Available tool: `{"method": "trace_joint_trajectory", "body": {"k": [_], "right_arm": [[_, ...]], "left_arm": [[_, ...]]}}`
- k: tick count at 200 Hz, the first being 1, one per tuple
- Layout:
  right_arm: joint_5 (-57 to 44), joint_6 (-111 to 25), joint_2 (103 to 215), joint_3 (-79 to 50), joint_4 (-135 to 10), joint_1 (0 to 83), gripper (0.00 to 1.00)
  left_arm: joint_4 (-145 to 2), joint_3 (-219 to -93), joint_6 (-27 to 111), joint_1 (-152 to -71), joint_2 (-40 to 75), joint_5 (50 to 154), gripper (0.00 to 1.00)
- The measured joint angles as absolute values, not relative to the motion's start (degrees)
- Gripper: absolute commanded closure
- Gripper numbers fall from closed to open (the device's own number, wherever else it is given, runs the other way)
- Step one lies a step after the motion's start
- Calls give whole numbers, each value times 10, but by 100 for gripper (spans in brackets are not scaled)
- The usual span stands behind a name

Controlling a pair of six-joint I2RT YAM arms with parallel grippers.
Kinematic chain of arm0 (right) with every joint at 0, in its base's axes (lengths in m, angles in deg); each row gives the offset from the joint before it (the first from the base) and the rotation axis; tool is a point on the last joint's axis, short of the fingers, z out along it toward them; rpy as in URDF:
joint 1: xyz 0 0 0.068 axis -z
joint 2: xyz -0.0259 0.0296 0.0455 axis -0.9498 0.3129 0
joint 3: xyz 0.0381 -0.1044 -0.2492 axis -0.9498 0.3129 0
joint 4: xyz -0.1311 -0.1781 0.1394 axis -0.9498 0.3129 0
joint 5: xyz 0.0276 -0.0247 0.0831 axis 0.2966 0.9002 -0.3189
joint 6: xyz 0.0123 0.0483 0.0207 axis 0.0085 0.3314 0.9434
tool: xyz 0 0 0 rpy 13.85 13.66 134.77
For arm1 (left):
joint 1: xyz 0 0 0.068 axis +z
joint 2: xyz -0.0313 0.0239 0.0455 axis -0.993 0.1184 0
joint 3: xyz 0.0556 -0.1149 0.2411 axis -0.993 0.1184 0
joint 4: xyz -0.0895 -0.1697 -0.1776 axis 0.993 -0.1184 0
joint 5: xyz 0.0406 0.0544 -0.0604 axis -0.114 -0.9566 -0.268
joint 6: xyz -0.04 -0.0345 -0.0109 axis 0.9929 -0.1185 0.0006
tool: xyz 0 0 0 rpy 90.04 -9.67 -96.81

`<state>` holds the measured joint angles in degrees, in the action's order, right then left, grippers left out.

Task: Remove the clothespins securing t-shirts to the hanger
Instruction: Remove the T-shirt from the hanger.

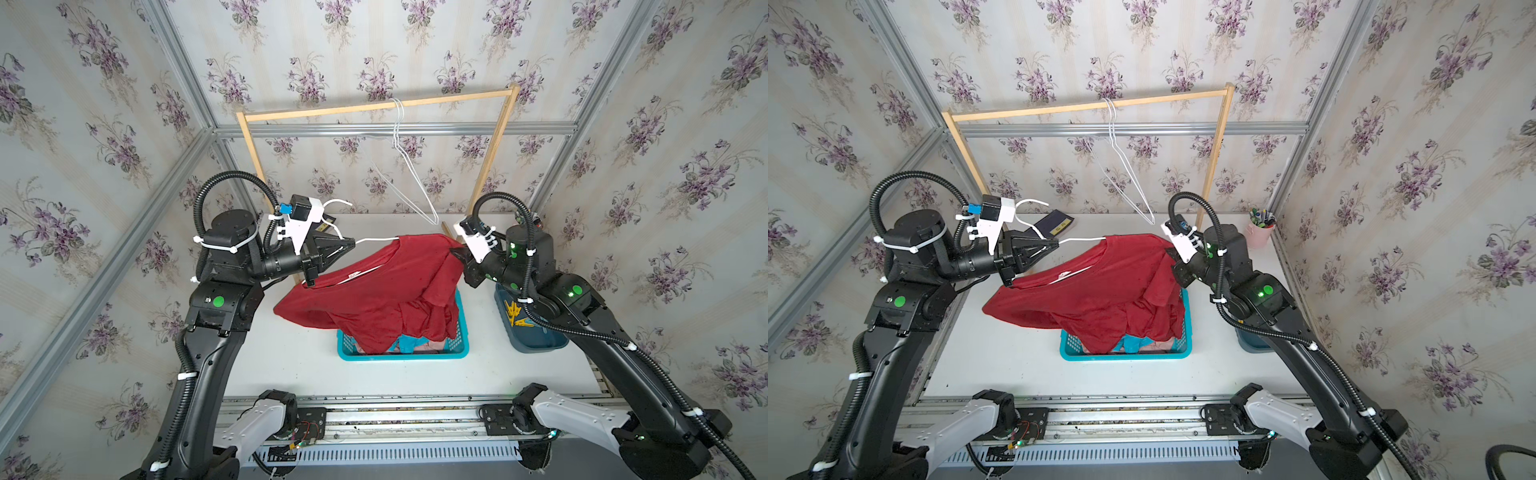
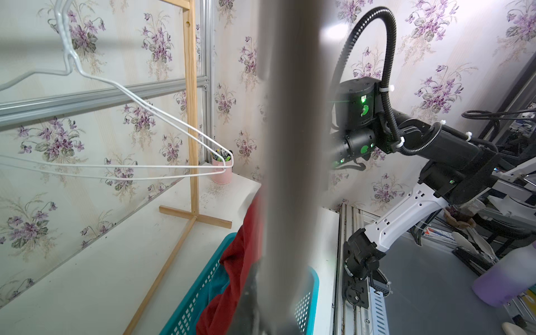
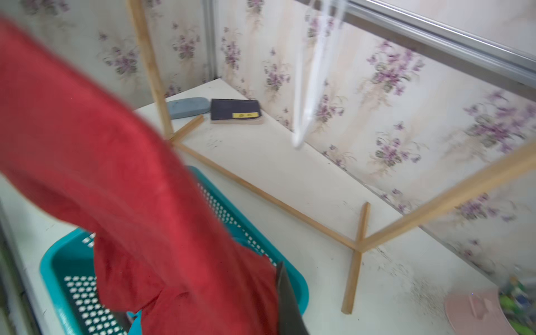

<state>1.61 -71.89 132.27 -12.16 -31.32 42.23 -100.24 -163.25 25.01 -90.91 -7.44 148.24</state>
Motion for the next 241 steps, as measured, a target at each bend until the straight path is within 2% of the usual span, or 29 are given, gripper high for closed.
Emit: {"method": "trace_joint_trajectory", "body": {"k": [44, 122, 164, 187, 202, 241], "right_arm": [[14, -633, 1291, -92, -318, 505, 100], [6, -572, 1290, -76, -309, 554, 100], [-61, -553, 1284, -47, -327, 593, 100], [-157, -532, 1257, 11, -388, 590, 100], [-196, -515, 1248, 34, -430, 559, 100], [-223, -510, 1248, 47, -508, 474, 100]], "left_arm": [[-1006, -1611, 243, -896, -85, 1490, 100], [-1007, -1648, 243, -883, -71, 1509, 100], [-1004, -1660, 257, -882, -67, 1517, 100], [-949, -1639, 305, -887, -70, 1515, 100], [-902, -1624, 344, -902, -71, 1504, 100], [-791, -1610, 409, -980, -61, 1449, 100]]}}
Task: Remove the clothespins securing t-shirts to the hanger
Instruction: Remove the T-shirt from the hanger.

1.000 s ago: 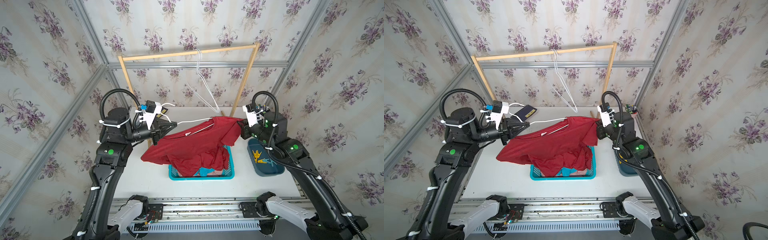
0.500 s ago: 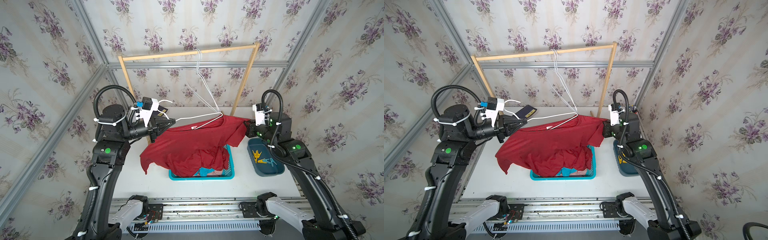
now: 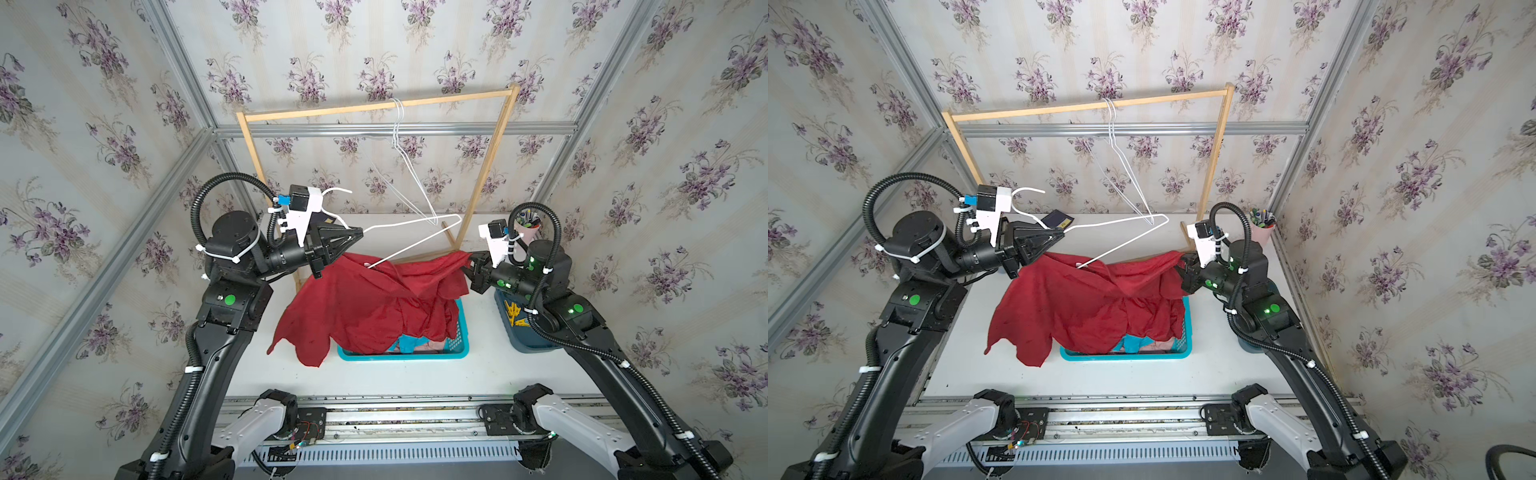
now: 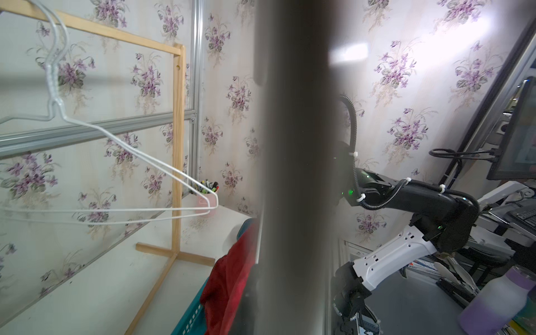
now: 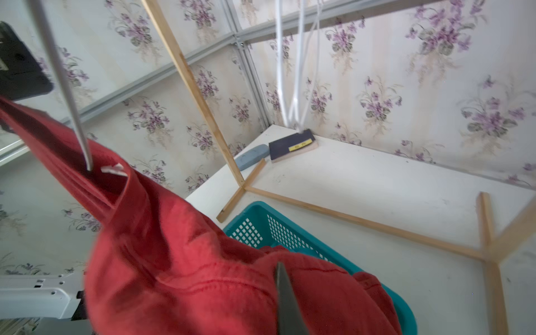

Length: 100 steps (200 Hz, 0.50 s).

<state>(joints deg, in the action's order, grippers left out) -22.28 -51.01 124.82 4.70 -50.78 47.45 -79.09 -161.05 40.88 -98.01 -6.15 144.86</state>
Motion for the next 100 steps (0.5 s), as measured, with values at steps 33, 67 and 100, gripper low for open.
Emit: {"method": "trace_joint_trajectory", "body": {"k": [33, 67, 100], "right_arm": [[-207, -494, 1256, 88, -535, 421, 100], [-173, -470, 1238, 148, -588, 388, 100], [-151, -416, 1226, 257, -687, 382, 100]], "left_arm": [[-752, -1630, 419, -1032, -29, 1413, 100], [-737, -1655, 423, -1070, 3, 1383, 100], [-729, -1687, 423, -1099, 38, 1358, 100]]}}
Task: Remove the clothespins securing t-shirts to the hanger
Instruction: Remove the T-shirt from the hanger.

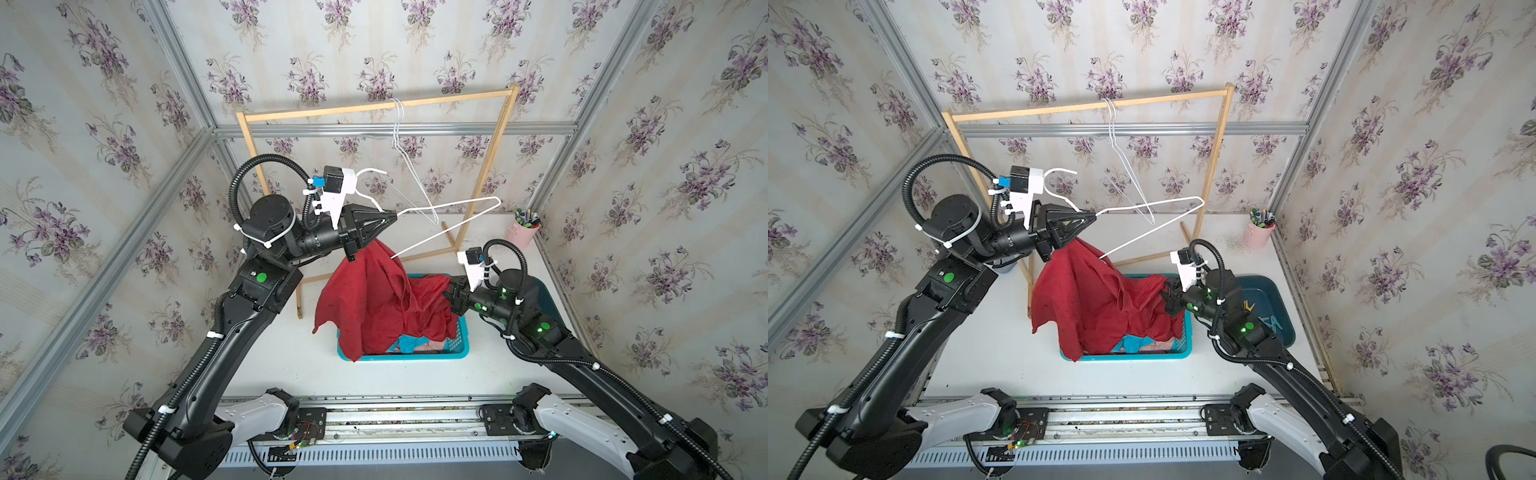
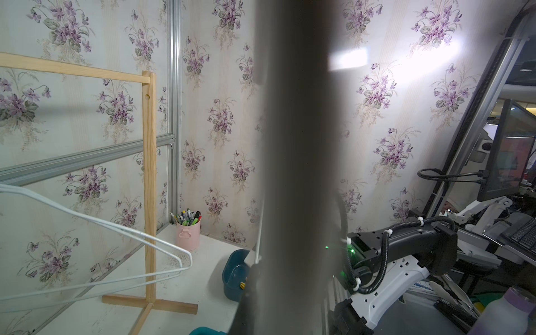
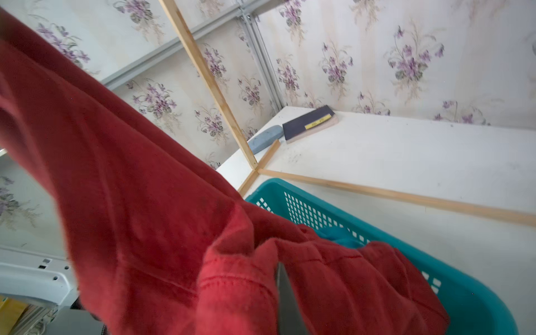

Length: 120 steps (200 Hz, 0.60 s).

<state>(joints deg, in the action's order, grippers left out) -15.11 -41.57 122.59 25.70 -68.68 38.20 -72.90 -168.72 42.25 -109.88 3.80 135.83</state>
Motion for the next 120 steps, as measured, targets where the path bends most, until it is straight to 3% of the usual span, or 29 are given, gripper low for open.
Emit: {"method": "trace_joint_trajectory", "body": {"k": [73, 77, 89, 98, 108, 120], "right_arm": [[-128, -349, 1308, 379, -824, 340, 100], [-124, -352, 1311, 384, -820, 337, 94], [-119, -354, 1310, 390, -807, 331, 60], [-114, -360, 1301, 390, -796, 328, 41], [-103, -369, 1284, 387, -782, 327, 3], [-95, -382, 1259, 377, -761, 327, 0]], "left_arm": [[-662, -1681, 454, -1132, 109, 1315, 100], [-660, -1681, 457, -1133, 111, 1314, 100], [-653, -1681, 460, -1133, 113, 1306, 100], [-646, -1681, 461, -1133, 113, 1303, 100], [-641, -1681, 461, -1134, 113, 1298, 100], [-634, -1681, 461, -1134, 112, 1294, 100]]}}
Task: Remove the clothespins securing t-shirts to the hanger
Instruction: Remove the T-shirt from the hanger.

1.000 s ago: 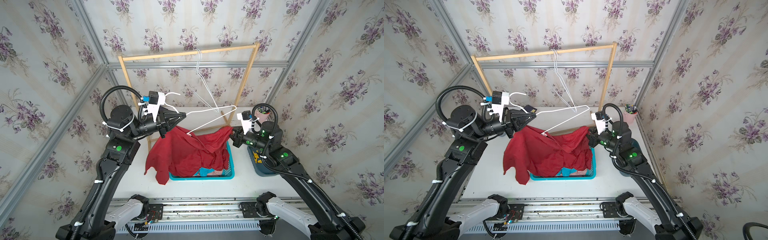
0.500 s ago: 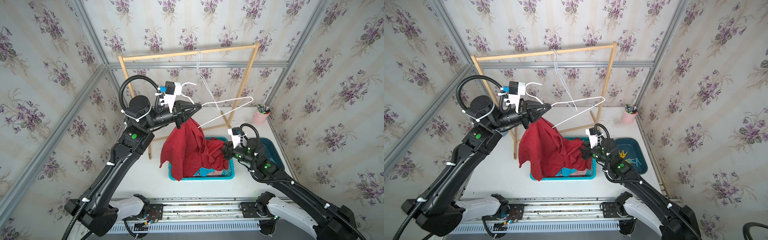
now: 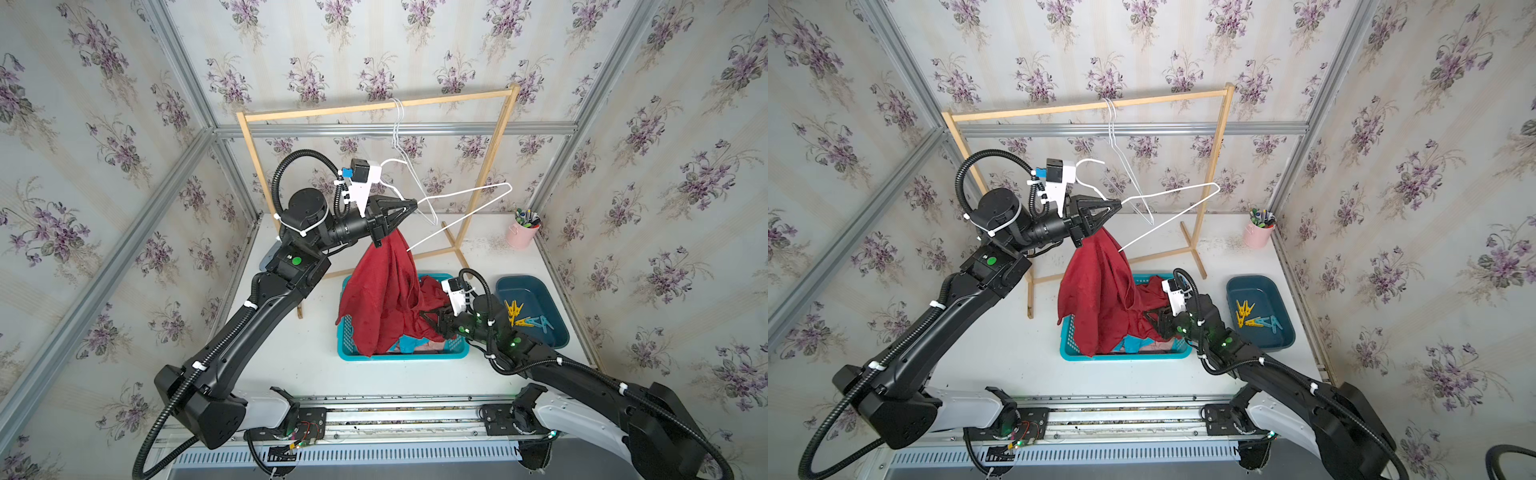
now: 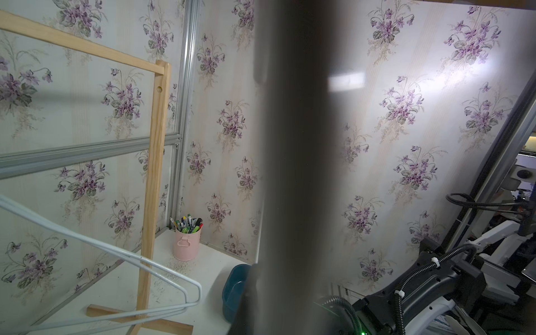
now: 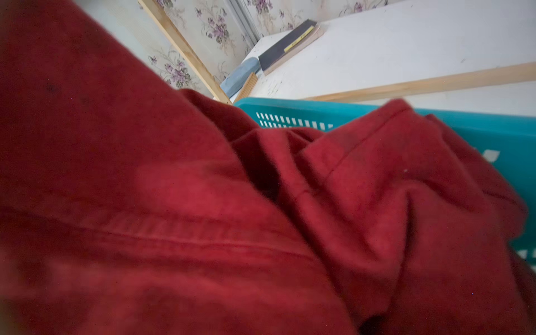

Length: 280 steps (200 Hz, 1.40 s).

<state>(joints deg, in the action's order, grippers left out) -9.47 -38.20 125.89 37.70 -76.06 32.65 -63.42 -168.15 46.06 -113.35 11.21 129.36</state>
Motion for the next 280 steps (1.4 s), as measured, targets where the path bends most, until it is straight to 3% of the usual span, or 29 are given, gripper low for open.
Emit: {"method": "trace_joint_trajectory", "body": {"k": [47, 109, 148, 186, 254, 280], "right_arm": [[-92, -447, 1186, 321, -717, 318, 0], [-51, -501, 1227, 205, -701, 224, 0], [24, -509, 1233, 160, -700, 191, 12], [71, -500, 1293, 154, -689, 99, 20], [119, -473, 1388, 122, -748, 65, 14], [119, -468, 1414, 97, -763, 60, 25]], "left_arm": [[-634, -1681, 458, -1134, 114, 1275, 100], [-630, -1672, 452, -1134, 103, 1250, 100], [-626, -1660, 452, -1135, 94, 1223, 100], [-621, -1654, 452, -1134, 92, 1204, 100], [-611, -1640, 454, -1136, 88, 1186, 100], [-604, -1624, 452, -1137, 79, 1170, 100]]}}
